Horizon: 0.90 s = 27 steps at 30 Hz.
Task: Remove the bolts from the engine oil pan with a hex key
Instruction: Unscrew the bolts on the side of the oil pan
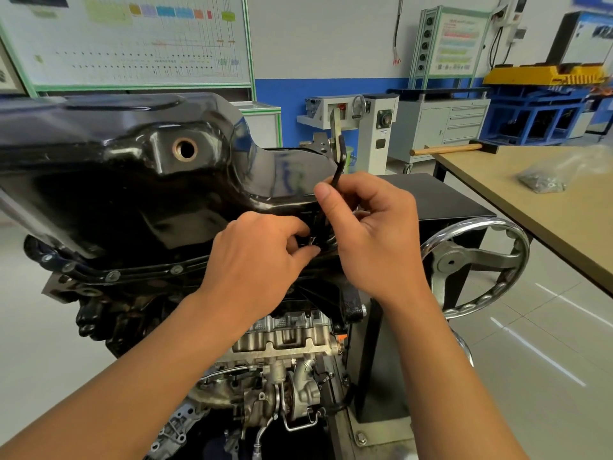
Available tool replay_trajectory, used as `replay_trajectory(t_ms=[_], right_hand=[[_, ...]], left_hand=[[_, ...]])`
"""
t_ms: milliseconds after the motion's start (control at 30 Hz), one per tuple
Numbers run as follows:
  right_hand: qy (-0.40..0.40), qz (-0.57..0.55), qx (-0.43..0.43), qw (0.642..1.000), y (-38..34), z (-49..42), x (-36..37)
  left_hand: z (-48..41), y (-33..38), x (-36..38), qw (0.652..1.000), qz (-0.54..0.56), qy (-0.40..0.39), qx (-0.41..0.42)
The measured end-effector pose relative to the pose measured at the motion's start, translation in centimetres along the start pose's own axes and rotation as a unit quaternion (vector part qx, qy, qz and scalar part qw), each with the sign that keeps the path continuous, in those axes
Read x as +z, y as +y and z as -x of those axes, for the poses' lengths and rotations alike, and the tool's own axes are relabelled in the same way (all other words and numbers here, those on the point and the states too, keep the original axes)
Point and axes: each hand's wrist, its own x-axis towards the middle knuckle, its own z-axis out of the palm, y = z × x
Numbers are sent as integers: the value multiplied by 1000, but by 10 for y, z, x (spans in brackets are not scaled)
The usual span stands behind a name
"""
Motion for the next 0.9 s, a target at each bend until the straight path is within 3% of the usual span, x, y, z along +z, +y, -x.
replay_trajectory(t_ms=[233,367,433,500,533,600,667,733,833,900], right_hand=[[8,-21,20,1000,1,1,-4],[36,-74,30,996,-3,-4,-14],[89,-143,84,982,-5,-3,-23],[172,-239,156,943,-7,0,-40],[214,-291,194,912,-8,4,-52],[274,-346,257,860,-9,13,-81],[299,-305,292,856,-10,24,-116],[304,-213,301,878,-20,29,-160],[279,46,307,909,-41,28,-240],[218,270,324,880,-50,29,-296]], left_hand=[[9,-4,19,998,45,42,2],[7,-2,18,975,216,53,-17],[1,6,16,937,342,16,-62],[-7,15,14,889,441,-37,-117],[-12,20,13,846,506,-79,-149],[-21,33,15,722,639,-179,-195],[-28,53,22,637,702,-251,-197],[-35,81,37,614,709,-296,-179],[-42,141,74,663,629,-381,-139],[-44,194,106,711,545,-437,-80]])
